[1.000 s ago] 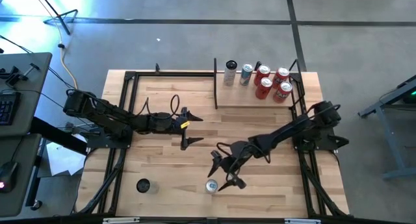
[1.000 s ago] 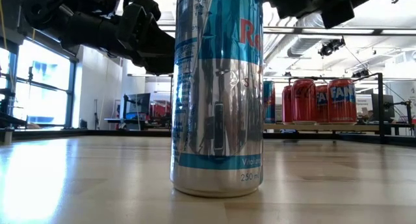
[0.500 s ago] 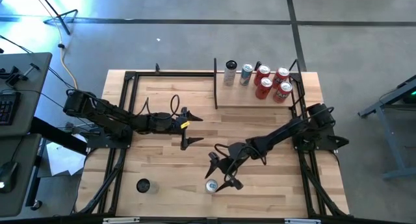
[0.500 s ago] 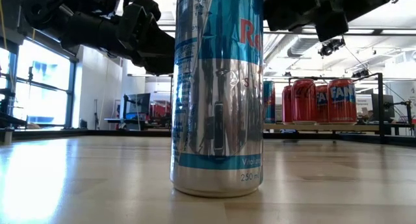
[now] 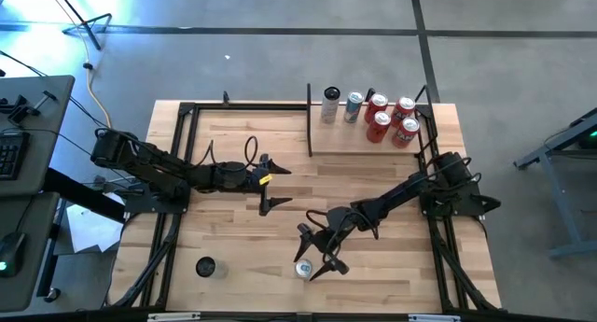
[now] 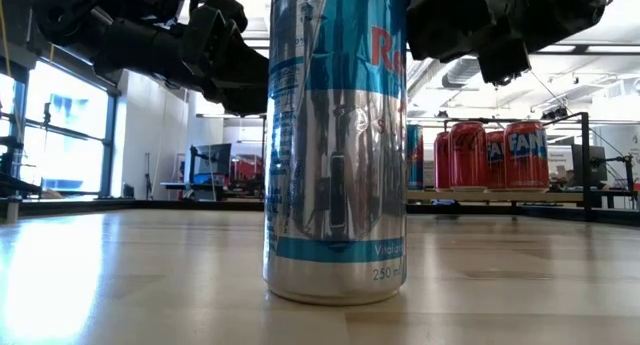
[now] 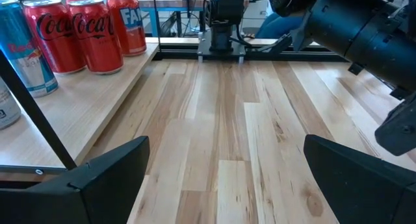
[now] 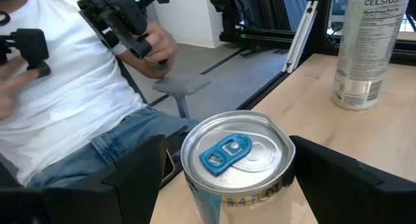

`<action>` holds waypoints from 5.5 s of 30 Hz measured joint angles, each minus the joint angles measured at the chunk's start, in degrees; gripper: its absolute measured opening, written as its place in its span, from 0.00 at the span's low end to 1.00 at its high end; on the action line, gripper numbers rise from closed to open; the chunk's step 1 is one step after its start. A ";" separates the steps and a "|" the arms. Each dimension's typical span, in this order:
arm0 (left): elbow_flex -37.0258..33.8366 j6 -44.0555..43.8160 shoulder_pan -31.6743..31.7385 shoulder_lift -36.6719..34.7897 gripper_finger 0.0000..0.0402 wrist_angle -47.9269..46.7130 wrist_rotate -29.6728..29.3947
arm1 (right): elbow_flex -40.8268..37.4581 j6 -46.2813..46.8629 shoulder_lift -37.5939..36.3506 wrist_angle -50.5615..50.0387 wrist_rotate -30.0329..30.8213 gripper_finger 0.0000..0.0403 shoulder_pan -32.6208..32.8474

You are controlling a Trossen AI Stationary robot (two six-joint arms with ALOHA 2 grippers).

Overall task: Place canned beverage on shelf
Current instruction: Put the blue soda can on the shelf and align it with the other blue soda can, then put the white soda can on the shelf and align it with the other white soda can

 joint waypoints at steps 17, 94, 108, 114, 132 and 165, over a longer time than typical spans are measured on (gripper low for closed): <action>0.00 -0.44 0.00 0.00 0.99 0.00 -0.02 | 0.02 0.20 -0.05 -1.24 0.25 0.56 -2.19; 0.00 -5.96 0.02 0.04 0.99 -0.33 -1.45 | -25.96 -8.54 -44.91 -20.29 10.52 0.70 -63.39; 0.72 -7.41 -0.23 -2.60 0.76 -3.41 -7.83 | -25.91 -9.56 -55.52 -28.15 15.54 0.48 -58.78; 4.67 -6.09 -1.47 -8.64 0.38 -16.95 -9.26 | -26.03 -9.99 -53.52 -30.91 22.45 0.04 -50.14; 7.59 -2.96 -6.50 -20.24 0.07 -33.71 -5.85 | -26.07 -8.50 -47.71 -27.36 32.99 0.02 -48.89; 73.05 -88.59 -46.05 15.56 0.01 -126.27 4.96 | -26.05 -15.17 -55.00 -32.22 44.81 0.00 -19.23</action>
